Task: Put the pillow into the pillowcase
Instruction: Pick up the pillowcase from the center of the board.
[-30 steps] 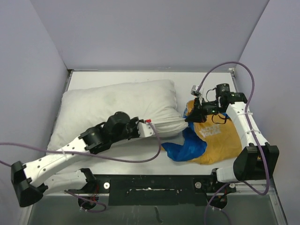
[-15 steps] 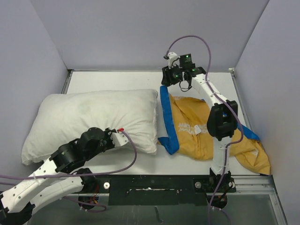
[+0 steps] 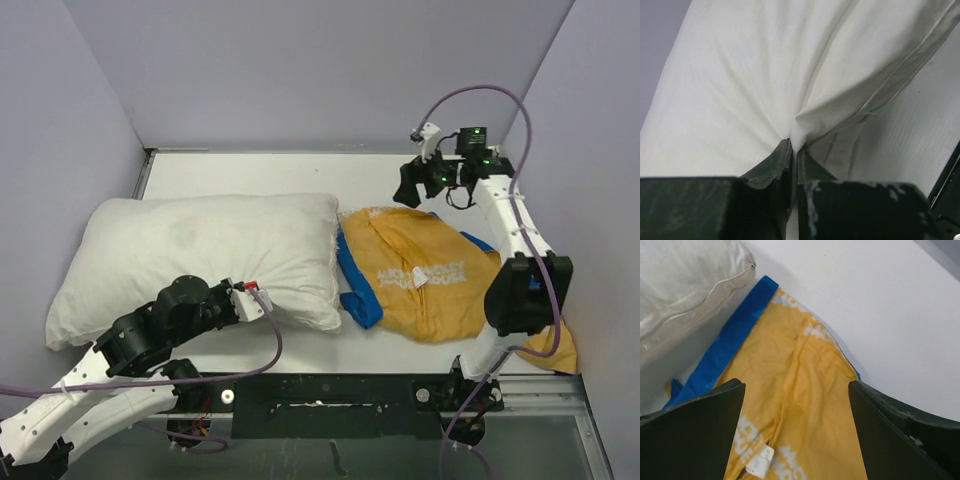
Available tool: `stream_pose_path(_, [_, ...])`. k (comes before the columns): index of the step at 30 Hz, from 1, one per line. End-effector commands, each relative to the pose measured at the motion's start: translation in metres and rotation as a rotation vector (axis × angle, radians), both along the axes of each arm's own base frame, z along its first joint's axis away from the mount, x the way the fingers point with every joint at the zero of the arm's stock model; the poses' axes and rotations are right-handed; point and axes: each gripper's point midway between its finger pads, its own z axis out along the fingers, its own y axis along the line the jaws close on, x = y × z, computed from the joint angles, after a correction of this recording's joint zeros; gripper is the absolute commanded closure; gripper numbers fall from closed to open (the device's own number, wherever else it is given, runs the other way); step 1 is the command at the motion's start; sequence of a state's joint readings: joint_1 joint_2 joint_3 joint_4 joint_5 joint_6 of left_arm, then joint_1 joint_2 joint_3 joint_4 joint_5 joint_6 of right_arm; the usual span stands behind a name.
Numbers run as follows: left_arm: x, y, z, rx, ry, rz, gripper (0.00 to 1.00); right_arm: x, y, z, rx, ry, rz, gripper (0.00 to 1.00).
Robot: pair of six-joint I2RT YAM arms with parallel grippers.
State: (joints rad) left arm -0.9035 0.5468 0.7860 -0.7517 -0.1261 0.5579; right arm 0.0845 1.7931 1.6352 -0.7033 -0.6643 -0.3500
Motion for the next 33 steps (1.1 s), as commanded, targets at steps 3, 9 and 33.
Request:
stream_pose_path(3, [-0.011, -0.061, 0.112, -0.400, -0.074, -0.191, 1.00, -0.047, -0.017, -0.037, -0.162, 0.022, 0.060, 0.20])
stream_pose_path(9, [-0.022, -0.081, 0.162, -0.551, -0.081, -0.288, 1.00, -0.053, -0.035, -0.089, -0.280, 0.088, -0.012, 0.38])
stream_pose_path(33, [0.028, -0.053, 0.061, -0.353, -0.051, -0.019, 1.00, -0.031, -0.012, -0.150, -0.402, 0.190, 0.072, 0.53])
